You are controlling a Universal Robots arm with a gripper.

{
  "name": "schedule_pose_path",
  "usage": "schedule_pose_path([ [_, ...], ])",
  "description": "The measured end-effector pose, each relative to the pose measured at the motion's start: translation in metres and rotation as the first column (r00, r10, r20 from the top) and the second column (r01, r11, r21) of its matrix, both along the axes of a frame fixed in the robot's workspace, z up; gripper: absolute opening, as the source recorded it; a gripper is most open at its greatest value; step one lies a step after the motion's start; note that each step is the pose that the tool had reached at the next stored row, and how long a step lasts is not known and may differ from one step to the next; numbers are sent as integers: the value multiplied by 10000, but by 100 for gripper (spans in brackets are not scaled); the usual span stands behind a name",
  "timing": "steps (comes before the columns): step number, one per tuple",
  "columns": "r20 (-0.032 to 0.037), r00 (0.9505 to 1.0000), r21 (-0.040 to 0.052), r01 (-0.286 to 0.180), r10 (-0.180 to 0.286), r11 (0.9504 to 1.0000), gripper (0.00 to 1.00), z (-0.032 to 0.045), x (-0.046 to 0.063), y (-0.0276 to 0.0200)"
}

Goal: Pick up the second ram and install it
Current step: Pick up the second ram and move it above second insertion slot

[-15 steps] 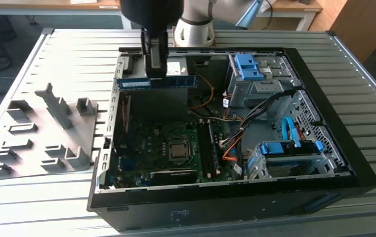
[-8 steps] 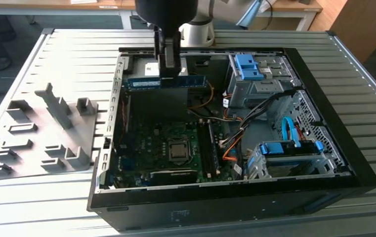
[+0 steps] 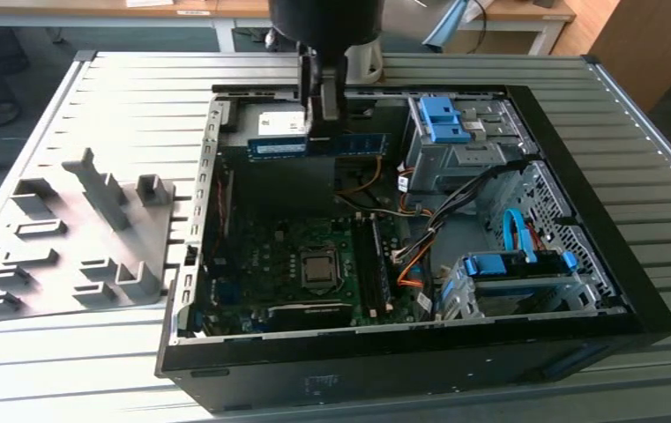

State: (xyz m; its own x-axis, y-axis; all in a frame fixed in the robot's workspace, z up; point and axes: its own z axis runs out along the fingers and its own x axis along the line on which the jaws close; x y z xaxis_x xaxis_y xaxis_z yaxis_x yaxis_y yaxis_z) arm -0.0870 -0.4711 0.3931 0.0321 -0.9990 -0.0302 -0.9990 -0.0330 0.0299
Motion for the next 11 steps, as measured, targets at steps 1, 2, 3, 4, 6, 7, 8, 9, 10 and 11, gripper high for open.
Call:
schedule_pose_path([
  [1,-1,10000,0,0,0,10000,14,-1,25,1],
  [2,-3,10000,0,1,-1,10000,14,-1,49,2],
  [3,-4,10000,0,1,-1,10000,14,0,74,3],
  [4,-5,10000,-1,1,-1,10000,14,-1,98,4],
  [6,-8,10000,0,0,0,10000,14,-1,144,6],
  [7,-9,10000,0,1,-1,10000,14,-1,166,6],
  [8,-10,10000,0,1,-1,10000,14,-1,188,7],
  [9,-11,10000,0,1,-1,10000,14,-1,210,8],
  [10,-13,10000,-1,1,-1,10000,14,-2,234,9],
  [11,-14,10000,0,1,-1,10000,14,-2,256,10],
])
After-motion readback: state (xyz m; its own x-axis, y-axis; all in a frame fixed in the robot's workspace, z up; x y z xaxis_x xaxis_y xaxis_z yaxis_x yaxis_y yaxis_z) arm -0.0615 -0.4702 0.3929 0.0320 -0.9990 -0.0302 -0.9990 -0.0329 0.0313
